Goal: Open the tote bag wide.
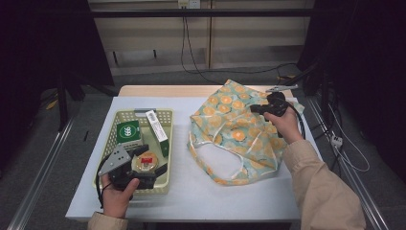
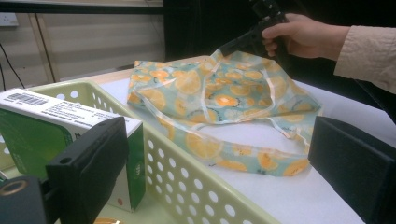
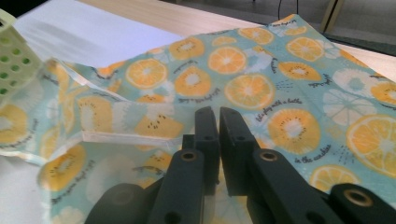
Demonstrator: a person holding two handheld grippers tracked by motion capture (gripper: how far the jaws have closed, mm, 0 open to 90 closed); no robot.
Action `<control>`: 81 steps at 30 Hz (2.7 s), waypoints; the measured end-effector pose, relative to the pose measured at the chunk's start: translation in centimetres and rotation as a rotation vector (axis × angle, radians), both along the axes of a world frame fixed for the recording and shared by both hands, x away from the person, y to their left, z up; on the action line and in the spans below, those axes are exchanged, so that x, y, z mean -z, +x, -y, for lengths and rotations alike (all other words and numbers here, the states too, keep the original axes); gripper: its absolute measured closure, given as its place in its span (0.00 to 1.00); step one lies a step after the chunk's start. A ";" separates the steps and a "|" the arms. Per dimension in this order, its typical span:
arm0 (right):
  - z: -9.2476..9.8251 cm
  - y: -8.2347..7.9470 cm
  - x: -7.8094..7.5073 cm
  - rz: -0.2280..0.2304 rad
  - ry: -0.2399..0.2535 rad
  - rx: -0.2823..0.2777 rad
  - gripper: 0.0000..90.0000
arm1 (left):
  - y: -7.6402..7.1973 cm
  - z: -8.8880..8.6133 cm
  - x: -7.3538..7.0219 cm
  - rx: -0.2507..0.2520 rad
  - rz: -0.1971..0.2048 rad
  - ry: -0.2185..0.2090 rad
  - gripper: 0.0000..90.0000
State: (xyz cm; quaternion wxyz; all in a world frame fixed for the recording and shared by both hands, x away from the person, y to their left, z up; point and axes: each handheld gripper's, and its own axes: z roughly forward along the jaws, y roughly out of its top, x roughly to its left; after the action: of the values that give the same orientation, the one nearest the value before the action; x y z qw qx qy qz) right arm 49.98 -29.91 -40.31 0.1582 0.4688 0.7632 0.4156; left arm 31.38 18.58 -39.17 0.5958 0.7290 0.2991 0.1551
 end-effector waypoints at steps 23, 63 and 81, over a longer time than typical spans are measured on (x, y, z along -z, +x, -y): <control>-4.9 -4.0 -0.4 0.012 -0.033 -0.126 0.49 | 0.0 0.2 0.0 0.017 -0.001 -0.011 0.06; -6.3 -9.8 4.7 -0.114 -0.059 -0.256 0.90 | 0.1 0.3 0.2 0.015 -0.006 0.000 0.06; -5.4 -10.9 3.9 -0.106 -0.121 -0.275 0.91 | 0.1 0.4 0.1 0.016 -0.005 -0.002 0.06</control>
State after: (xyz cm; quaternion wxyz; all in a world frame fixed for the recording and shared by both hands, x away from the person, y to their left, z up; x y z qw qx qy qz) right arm 39.05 -24.52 -44.21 0.0874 0.3708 0.8511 0.3613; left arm 31.44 18.22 -39.28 0.5969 0.7313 0.2949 0.1484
